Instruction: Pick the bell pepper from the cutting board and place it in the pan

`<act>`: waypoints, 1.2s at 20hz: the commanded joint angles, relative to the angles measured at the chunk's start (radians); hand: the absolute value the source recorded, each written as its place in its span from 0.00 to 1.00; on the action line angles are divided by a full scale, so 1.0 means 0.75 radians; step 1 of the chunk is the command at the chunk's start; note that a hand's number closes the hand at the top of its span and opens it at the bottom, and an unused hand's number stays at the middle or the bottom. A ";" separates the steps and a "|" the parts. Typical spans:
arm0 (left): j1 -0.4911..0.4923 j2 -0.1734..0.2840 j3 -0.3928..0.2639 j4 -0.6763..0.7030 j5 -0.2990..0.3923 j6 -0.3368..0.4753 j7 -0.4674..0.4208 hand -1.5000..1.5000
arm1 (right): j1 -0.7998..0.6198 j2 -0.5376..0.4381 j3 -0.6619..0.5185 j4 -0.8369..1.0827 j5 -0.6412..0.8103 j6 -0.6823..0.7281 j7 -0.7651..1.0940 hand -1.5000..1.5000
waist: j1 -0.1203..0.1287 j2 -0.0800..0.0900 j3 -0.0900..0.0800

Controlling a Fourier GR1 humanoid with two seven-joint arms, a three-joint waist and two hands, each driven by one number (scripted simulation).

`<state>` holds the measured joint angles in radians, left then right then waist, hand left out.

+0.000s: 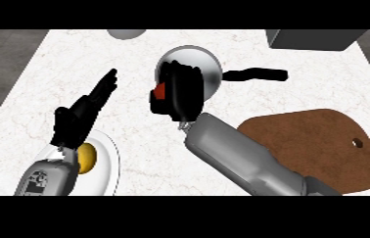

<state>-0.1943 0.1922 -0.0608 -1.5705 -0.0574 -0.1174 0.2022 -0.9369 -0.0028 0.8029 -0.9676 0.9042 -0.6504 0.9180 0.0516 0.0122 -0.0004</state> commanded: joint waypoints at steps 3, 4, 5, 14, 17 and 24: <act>0.019 -0.015 -0.005 0.015 -0.015 0.004 -0.030 0.50 | -0.087 0.004 -0.093 0.373 -0.158 -0.255 -0.226 1.00 | 0.015 0.009 0.001; -0.034 -0.018 0.007 0.030 -0.018 0.012 -0.002 0.50 | -0.088 0.004 -0.066 0.381 -0.204 -0.261 -0.251 1.00 | 0.003 0.004 0.001; 0.001 -0.003 -0.008 -0.017 0.006 -0.033 0.005 0.50 | -0.107 0.004 -0.050 0.410 -0.233 -0.293 -0.255 1.00 | 0.026 0.007 0.001; -0.031 -0.026 -0.009 -0.006 -0.018 -0.013 0.017 0.50 | -0.254 0.004 -0.270 0.719 -0.449 -0.288 -0.643 1.00 | 0.027 0.014 0.001; -0.022 -0.022 -0.003 -0.027 -0.012 -0.011 0.038 0.50 | -0.237 0.004 -0.351 0.834 -0.515 -0.164 -0.472 1.00 | 0.023 0.018 0.001; -0.027 -0.022 -0.007 -0.014 -0.008 -0.033 0.024 0.50 | -0.217 0.003 -0.503 0.931 -0.677 -0.039 -0.825 0.00 | 0.044 0.036 0.003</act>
<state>-0.1989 0.1757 -0.0718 -1.5965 -0.0704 -0.1348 0.2073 -1.1100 -0.0082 0.4844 -0.3097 0.4497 -0.6924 0.4032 0.0855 0.0353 0.0014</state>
